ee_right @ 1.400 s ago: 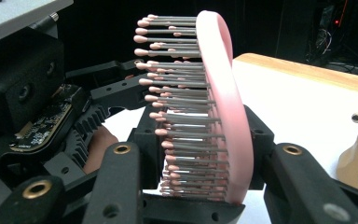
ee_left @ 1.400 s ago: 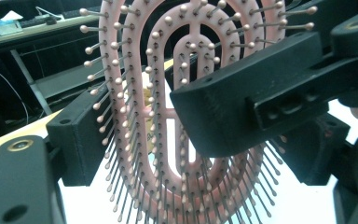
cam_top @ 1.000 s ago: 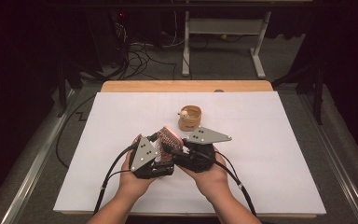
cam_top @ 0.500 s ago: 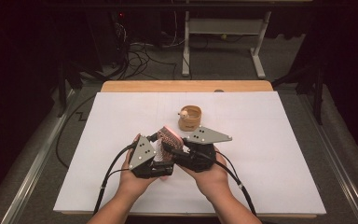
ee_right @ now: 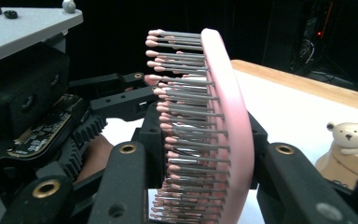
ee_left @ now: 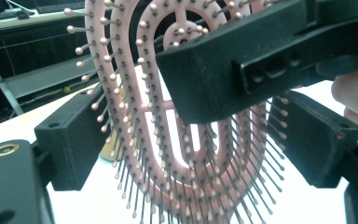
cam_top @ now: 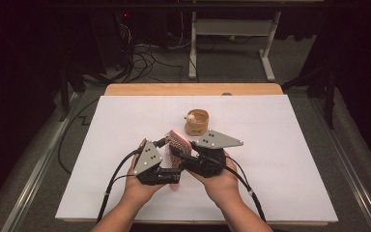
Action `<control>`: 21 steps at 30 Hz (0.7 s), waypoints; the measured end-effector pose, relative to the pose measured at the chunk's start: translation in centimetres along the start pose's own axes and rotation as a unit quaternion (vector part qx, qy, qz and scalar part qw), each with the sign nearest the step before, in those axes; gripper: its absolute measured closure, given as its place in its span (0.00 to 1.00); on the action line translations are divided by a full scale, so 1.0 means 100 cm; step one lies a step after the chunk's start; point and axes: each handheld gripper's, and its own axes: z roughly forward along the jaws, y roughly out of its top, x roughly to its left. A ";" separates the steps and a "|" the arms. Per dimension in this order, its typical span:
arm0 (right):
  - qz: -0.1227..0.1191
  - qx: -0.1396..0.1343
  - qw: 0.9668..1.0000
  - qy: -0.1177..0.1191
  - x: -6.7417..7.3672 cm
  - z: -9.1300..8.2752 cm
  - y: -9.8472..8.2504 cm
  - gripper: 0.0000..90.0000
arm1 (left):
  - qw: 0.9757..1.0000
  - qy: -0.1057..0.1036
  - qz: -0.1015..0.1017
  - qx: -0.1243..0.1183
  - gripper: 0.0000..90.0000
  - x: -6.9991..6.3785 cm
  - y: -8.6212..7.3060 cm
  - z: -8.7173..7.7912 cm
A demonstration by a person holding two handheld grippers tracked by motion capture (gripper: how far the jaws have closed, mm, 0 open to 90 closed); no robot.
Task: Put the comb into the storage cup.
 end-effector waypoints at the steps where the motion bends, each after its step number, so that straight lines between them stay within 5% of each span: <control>1: -0.001 0.000 1.000 -0.002 0.000 0.000 0.000 0.72 | 1.000 0.001 0.001 0.000 0.17 0.000 0.000 0.000; 21: -0.002 -0.015 1.000 -0.025 -0.014 -0.012 0.007 0.73 | 0.999 -0.028 -0.018 -0.005 0.16 0.003 -0.002 -0.002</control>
